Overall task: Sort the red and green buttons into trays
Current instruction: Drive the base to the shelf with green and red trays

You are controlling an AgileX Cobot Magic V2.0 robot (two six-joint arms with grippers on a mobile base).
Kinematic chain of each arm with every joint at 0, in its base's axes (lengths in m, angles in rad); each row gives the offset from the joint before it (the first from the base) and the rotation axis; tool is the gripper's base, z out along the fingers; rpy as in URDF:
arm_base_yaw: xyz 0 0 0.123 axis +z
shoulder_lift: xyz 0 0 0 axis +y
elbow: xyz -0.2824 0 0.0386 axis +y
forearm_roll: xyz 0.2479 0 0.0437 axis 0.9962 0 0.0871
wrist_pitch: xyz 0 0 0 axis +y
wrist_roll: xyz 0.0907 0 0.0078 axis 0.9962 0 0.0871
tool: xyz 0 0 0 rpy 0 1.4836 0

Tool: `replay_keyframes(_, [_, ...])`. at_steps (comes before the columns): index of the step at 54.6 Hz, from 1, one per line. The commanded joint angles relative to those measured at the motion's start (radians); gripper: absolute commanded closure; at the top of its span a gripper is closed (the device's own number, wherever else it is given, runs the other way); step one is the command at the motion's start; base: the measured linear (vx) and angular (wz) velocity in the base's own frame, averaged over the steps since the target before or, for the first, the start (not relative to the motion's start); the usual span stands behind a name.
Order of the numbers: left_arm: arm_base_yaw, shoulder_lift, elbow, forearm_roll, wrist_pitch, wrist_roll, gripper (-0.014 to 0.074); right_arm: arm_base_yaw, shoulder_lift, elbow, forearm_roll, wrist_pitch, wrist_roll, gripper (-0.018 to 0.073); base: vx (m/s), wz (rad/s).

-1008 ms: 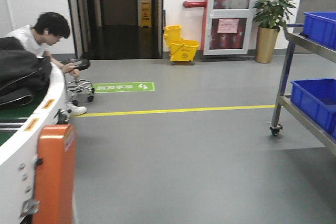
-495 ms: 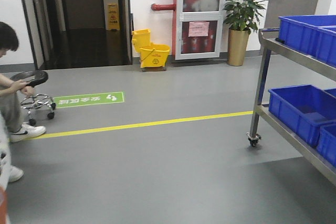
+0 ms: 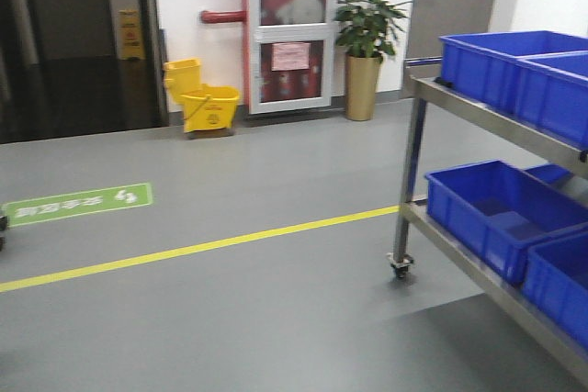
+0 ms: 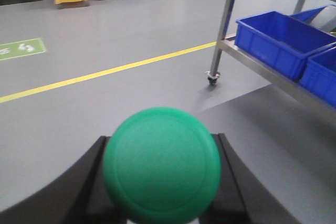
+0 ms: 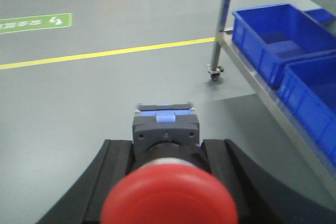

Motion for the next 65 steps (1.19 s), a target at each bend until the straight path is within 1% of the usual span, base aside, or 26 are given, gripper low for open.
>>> replay_keyframes(1, [-0.007, 0.004, -0.027, -0.021, -0.084, -0.002, 0.0596, 0.001, -0.001, -0.028, -0.011, -0.089, -0.003, 0.0568, 0.43, -0.41])
replay_keyframes(24, [-0.007, 0.004, -0.027, -0.021, -0.084, -0.002, 0.0596, 0.001, -0.001, -0.028, -0.011, -0.089, -0.003, 0.0568, 0.41, -0.51])
replay_keyframes(65, [-0.007, 0.004, -0.027, -0.021, -0.084, -0.002, 0.0596, 0.001, -0.001, -0.028, -0.011, -0.089, -0.003, 0.0568, 0.37, -0.59])
